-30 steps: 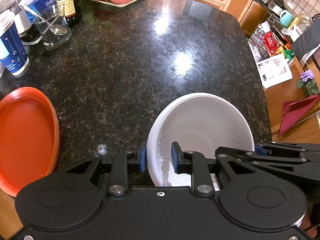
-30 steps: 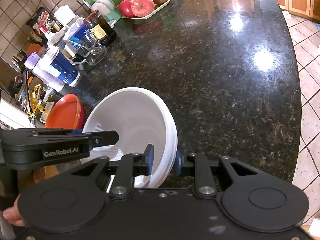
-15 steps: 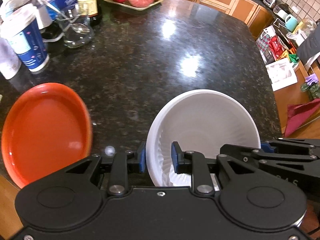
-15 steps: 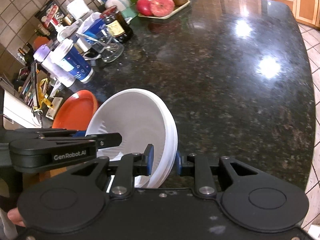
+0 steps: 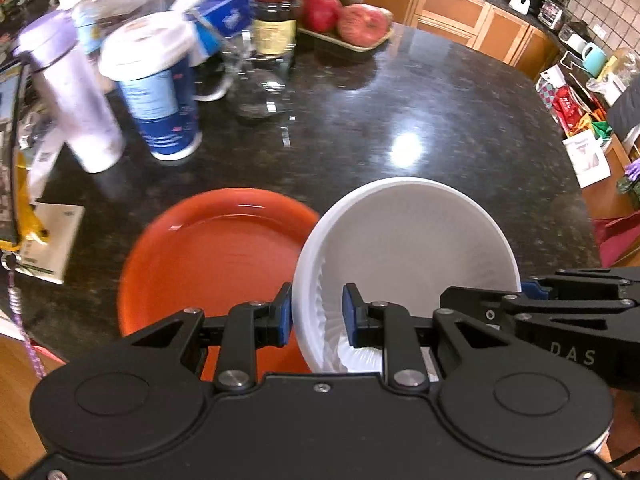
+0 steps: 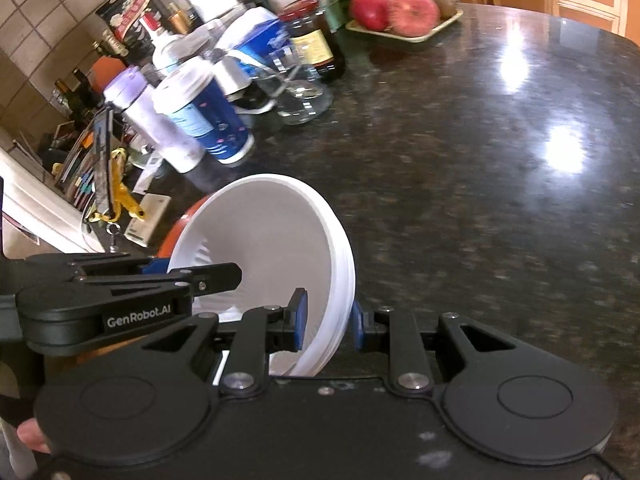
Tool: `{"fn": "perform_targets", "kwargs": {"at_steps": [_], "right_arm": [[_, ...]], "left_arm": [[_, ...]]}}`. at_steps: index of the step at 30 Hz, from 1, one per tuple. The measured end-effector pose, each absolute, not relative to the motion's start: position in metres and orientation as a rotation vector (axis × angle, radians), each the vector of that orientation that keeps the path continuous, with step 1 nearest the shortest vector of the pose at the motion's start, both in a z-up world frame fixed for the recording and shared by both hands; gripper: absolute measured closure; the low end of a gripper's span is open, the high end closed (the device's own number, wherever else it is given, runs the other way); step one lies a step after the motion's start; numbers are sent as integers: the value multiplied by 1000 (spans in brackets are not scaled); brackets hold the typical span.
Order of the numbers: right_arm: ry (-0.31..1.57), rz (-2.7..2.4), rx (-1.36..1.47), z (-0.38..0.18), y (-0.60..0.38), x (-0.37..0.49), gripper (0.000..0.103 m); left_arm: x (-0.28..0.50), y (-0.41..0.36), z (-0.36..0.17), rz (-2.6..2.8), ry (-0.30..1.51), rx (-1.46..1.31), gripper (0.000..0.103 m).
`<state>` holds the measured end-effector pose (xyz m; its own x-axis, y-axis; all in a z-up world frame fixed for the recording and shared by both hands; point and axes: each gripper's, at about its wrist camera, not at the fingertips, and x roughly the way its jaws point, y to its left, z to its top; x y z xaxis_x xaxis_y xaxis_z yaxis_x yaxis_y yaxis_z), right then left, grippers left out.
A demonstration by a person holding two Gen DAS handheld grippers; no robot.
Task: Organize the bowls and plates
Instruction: 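Carry the stacked white bowls with both tools toward the orange plate stack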
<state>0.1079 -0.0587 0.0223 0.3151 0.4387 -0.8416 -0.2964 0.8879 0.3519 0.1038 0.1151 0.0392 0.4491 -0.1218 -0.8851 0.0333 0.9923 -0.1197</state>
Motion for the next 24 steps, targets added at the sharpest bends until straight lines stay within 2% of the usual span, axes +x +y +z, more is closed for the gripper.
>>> {"fn": "perform_targets", "kwargs": {"at_steps": [9,24], "right_arm": [[1196,472,140,6,4,115,78],[1195,426,159,-3,20,121,75]], "left_arm": [[109,166,32,-98,1123,-70,71],[125,188,21,-152,1131,-61,71]]}}
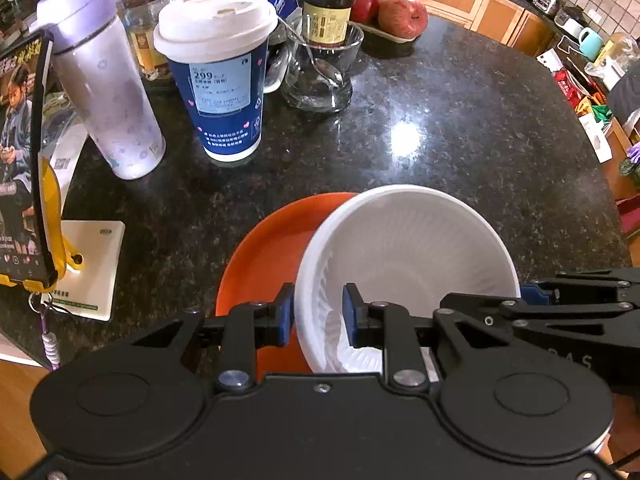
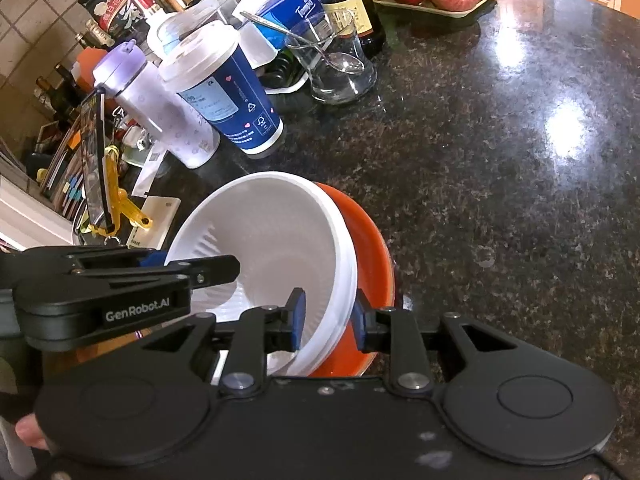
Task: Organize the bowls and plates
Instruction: 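Carry the stacked white bowls with both tools toward the orange plate stack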
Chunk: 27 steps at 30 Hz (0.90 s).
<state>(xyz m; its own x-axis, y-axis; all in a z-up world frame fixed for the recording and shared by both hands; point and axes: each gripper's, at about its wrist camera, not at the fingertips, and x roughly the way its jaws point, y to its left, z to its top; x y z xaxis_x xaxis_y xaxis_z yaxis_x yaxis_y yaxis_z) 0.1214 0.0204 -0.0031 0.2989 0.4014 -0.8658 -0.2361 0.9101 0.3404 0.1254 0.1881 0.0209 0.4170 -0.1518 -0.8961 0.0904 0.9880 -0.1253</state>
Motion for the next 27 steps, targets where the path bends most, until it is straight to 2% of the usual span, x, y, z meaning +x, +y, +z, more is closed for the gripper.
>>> {"fn": "perform_targets", "kwargs": {"at_steps": [14,27], "right_arm": [[1153,468,149,7,13,123,67],[1147,526,116,8,24,122,67]], "left_arm": [[119,191,27,-101,1099,-79,71],[114,195,30,-59,1092,-108,71]]}}
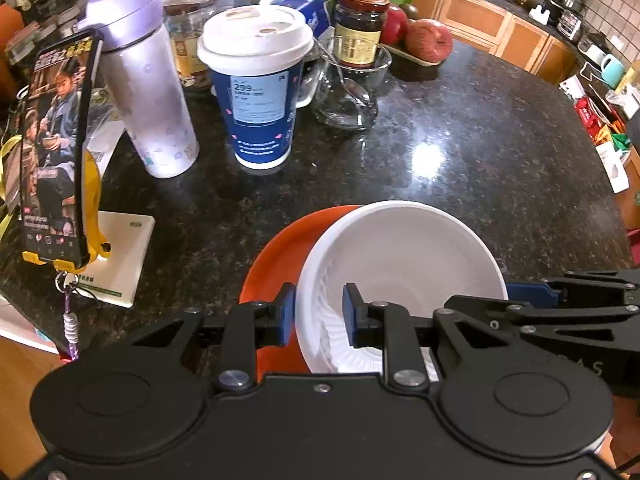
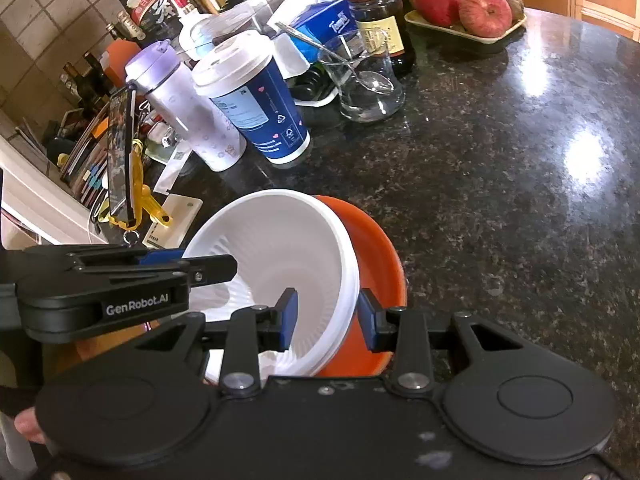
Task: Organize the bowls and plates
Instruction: 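Lower the stacked white bowls onto the orange plates with both tools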
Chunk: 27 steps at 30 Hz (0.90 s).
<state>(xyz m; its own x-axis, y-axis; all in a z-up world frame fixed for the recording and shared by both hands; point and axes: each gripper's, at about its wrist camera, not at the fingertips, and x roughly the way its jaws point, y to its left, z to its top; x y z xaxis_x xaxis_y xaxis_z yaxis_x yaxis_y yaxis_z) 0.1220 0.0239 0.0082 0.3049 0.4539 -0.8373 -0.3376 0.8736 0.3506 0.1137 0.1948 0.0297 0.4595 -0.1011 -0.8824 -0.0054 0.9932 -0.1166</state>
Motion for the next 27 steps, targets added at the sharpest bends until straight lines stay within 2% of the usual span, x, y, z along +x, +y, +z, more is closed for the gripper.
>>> {"fn": "perform_targets", "kwargs": {"at_steps": [5,17,23,27], "right_arm": [[1152,533,116,8,25,123,67],[1020,486,176,44,-8,113,66],[1027,419,197,36,-26,106,66],[1060,375,206,21,-32,103,66]], "left_arm": [[111,202,32,-40,1076,-116,71],[101,226,51,-64,1012,-171,71],[91,243,67,-87,943,-194,71],[91,251,58,-24,931,-160,71]]}}
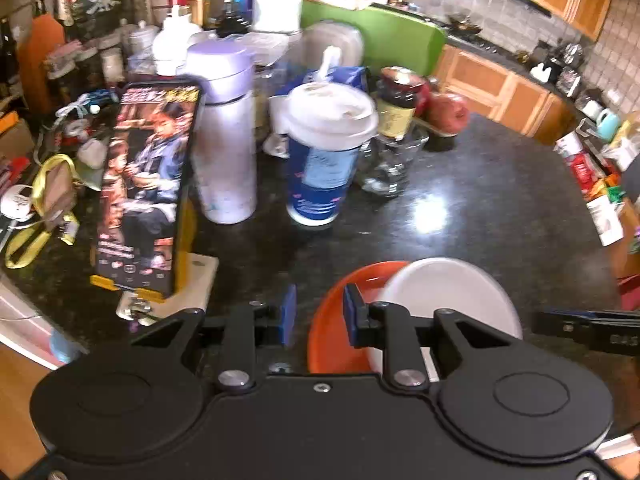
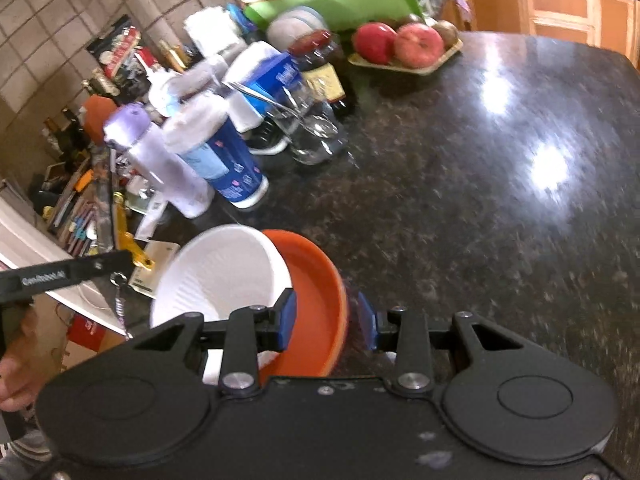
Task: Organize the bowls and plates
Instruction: 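Lower the stacked white bowls onto the orange plates with both tools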
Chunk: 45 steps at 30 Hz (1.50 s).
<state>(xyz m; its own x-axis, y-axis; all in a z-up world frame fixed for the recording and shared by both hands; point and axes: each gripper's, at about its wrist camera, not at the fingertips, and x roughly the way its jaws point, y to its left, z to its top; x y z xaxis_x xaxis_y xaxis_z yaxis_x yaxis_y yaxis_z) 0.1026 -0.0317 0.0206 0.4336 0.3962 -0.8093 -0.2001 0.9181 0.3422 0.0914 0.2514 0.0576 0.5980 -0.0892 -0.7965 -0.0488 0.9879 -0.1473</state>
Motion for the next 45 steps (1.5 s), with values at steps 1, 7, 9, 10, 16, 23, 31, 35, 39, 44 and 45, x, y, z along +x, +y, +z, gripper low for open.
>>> {"fn": "perform_targets", "kwargs": {"at_steps": [1,7,9,10,16,23,31,35,39,44,45], "right_arm": [[1073,365,211,16,-32,102,66],[1129,348,233,-8,-28,98,66],[1140,339,227,-13,-24,97,66],[1144,333,223,-15,-22,96,66],[1144,301,186,-23,-13,95,66],[1157,308,176,-30,-4,97,66],[1162,311,181,-30,-3,96,66],[1159,317,177,-30,-2,95,66],[1165,315,164,-34,1,97,67],[1142,292,118,-35,5,96,72],[1139,289,103,-35,6,96,73]], "left_arm": [[94,253,52,-15,945,-153,71],[106,257,13,-22,1056,-148,71],[109,256,4,-28,1075,-144,71],[111,257,0,-31,1086,-145,71],[110,257,-10,-34,1075,-147,70],[108,268,-16,-54,1090,-218,74],[106,278,-13,-64,1104,-294,74],[101,277,-5,-92,1096,-304,74],[103,273,-6,-109,1106,-286,74],[110,266,-18,-112,1144,-261,73],[111,266,-21,-113,1154,-263,73]]}}
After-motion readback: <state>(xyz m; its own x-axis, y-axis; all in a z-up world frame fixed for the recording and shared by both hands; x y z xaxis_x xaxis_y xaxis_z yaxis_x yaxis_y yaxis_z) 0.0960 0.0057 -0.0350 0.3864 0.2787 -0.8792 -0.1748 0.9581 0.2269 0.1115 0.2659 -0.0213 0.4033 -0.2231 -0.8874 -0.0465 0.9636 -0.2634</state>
